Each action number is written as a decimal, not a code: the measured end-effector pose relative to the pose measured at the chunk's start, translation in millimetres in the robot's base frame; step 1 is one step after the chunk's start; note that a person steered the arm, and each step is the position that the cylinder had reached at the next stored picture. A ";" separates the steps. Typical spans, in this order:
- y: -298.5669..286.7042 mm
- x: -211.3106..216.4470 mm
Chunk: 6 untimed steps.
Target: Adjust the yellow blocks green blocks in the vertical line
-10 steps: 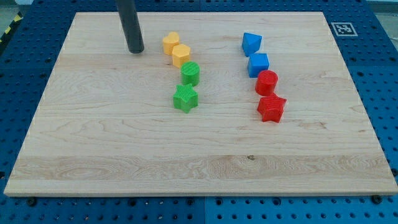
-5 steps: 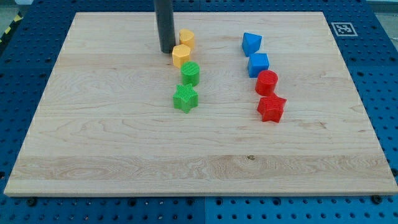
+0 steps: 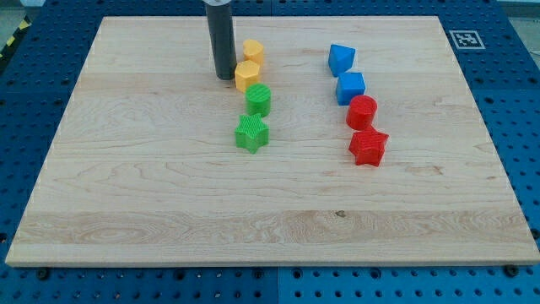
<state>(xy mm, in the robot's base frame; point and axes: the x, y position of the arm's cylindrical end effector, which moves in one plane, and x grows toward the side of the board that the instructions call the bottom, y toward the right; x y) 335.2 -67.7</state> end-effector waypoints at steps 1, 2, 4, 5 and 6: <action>8.8 0.0; 6.8 0.0; -22.7 -7.9; -22.7 -3.7; -23.9 18.4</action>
<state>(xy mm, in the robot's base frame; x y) 353.6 -91.6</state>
